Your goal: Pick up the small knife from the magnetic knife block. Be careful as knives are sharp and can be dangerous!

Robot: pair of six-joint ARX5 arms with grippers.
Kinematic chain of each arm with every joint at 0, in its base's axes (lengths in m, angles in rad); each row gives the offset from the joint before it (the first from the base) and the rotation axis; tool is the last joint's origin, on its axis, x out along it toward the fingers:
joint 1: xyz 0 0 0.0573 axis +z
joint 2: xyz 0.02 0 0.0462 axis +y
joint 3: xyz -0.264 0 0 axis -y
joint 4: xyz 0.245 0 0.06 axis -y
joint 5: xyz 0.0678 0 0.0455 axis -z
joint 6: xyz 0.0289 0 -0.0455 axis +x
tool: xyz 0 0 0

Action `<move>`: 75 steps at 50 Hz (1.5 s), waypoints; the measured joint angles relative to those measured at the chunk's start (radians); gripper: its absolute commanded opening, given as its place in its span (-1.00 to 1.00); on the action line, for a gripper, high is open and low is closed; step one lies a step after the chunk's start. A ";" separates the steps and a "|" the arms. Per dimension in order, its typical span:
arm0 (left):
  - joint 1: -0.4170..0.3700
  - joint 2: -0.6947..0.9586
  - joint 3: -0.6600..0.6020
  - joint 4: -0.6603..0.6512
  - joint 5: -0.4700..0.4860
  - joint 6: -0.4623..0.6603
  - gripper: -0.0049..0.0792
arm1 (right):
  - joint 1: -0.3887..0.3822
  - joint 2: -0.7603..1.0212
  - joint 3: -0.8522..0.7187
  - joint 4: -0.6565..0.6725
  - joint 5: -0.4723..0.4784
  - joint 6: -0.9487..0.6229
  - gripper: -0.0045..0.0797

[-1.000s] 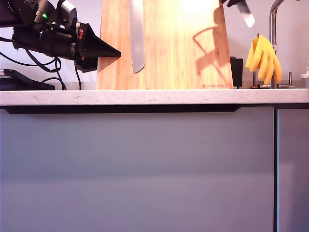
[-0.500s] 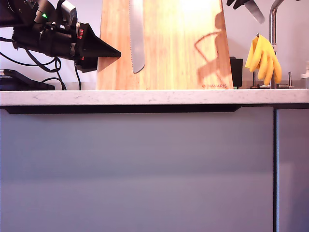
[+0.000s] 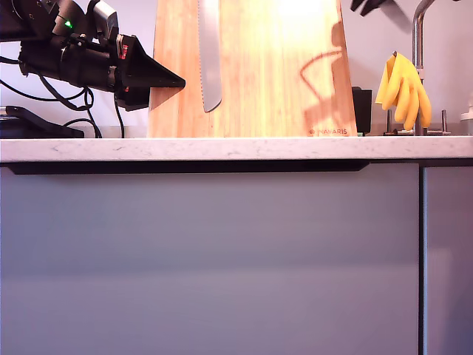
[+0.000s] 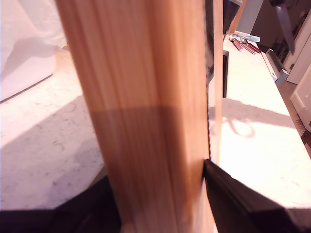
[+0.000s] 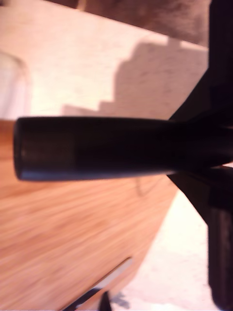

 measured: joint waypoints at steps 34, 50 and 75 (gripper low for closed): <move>0.001 0.000 0.000 0.000 0.000 0.000 -0.94 | -0.036 -0.003 0.000 0.070 -0.002 0.001 -0.92; 0.001 0.000 0.000 0.000 -0.001 0.000 -0.94 | -0.036 -0.008 0.000 0.077 -0.004 0.000 -0.92; 0.002 0.000 0.000 0.000 -0.002 0.000 -0.94 | -0.036 -0.135 0.000 0.124 -0.012 -0.003 -0.92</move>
